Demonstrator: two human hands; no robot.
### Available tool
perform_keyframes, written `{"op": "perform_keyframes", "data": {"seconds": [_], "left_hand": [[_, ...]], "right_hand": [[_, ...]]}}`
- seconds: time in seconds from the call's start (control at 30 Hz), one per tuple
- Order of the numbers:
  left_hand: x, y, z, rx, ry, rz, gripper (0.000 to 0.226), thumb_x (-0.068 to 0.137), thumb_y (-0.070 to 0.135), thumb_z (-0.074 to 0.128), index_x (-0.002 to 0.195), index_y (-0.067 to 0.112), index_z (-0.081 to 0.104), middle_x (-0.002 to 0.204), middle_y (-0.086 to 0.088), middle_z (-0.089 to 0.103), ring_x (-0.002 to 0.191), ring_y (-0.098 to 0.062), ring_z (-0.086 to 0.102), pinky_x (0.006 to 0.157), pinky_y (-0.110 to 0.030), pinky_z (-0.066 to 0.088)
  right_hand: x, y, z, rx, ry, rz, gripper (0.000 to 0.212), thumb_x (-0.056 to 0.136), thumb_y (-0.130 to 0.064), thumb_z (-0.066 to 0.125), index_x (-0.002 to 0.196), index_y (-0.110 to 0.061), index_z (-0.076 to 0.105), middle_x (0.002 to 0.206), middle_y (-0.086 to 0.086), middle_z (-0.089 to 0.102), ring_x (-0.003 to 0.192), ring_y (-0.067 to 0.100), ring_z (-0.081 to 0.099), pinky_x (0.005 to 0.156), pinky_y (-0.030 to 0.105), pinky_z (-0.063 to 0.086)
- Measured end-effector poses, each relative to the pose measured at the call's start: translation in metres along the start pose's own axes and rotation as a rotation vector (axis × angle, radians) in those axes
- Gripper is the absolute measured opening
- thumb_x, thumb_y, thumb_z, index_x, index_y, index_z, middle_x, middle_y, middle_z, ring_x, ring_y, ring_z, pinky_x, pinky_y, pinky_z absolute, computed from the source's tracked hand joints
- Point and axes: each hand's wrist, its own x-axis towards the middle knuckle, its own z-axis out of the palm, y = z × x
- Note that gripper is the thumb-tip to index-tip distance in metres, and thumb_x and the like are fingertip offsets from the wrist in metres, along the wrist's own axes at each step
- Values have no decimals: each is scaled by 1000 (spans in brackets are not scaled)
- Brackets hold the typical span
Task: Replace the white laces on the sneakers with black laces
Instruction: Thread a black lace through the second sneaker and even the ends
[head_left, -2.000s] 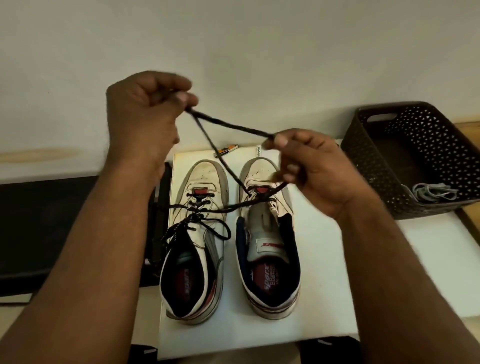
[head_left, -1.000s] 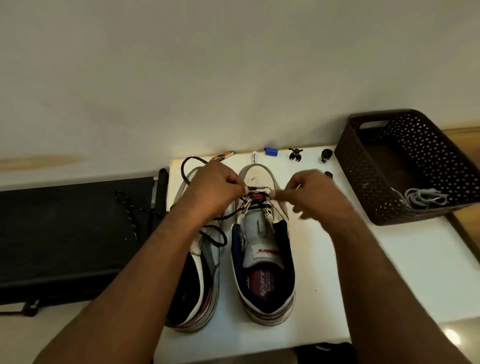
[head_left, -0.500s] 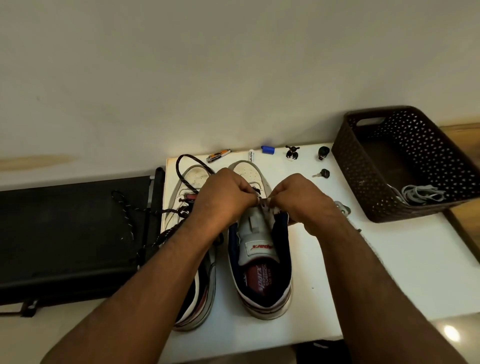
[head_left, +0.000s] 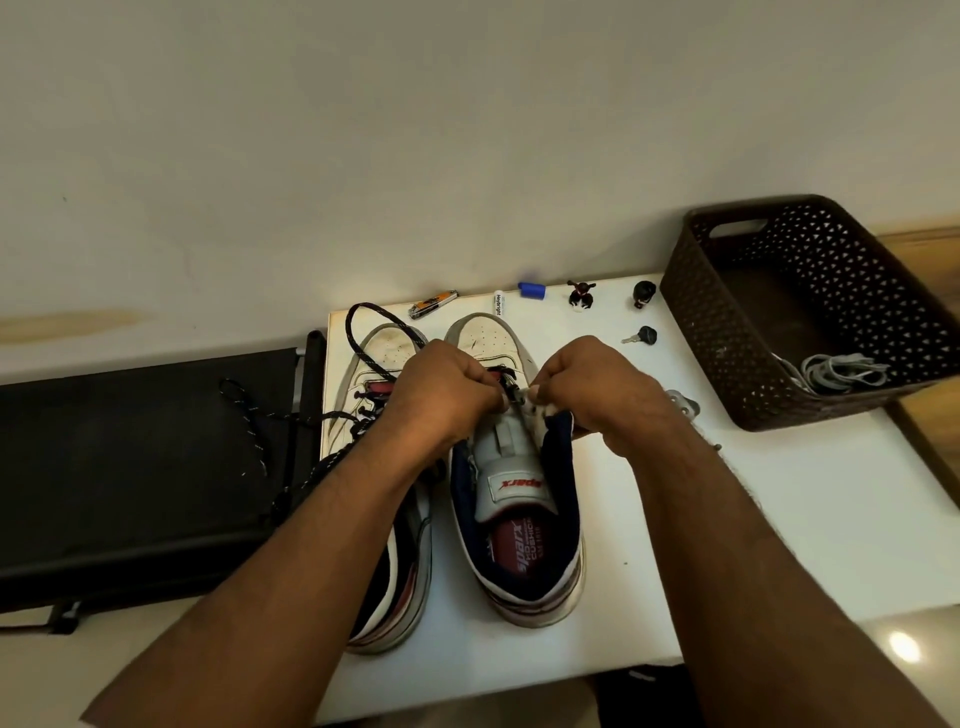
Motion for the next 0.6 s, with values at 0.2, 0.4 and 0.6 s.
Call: {"op": "perform_keyframes", "data": {"seconds": [0.2,0.4,0.6], "left_hand": [[-3,3,5,-117,14,-44,7,76,7,76,78,14,77,73,3,71,69,-4,62,61,-17,45],[-3,2,6,-25,67,10,9,77,11,75,79,19,78,72,6,71,70,-5,63,64,-20,48],[-2,6,3,245,-31,39,4,78,19,75,78,21,77,72,3,70,70,-10,65,65,-23,51]], "right_hand": [[3,1,0,-20,11,18,22,88,-7,65,108,1,65,104,17,67,84,26,68,67,31,56],[9,2,4,-70,49,4,27,86,-10,68,110,-1,62,101,15,66,82,27,69,73,35,60],[9,3,6,-109,50,-18,27,86,-13,69,109,0,63,102,15,66,90,28,68,83,42,57]]}}
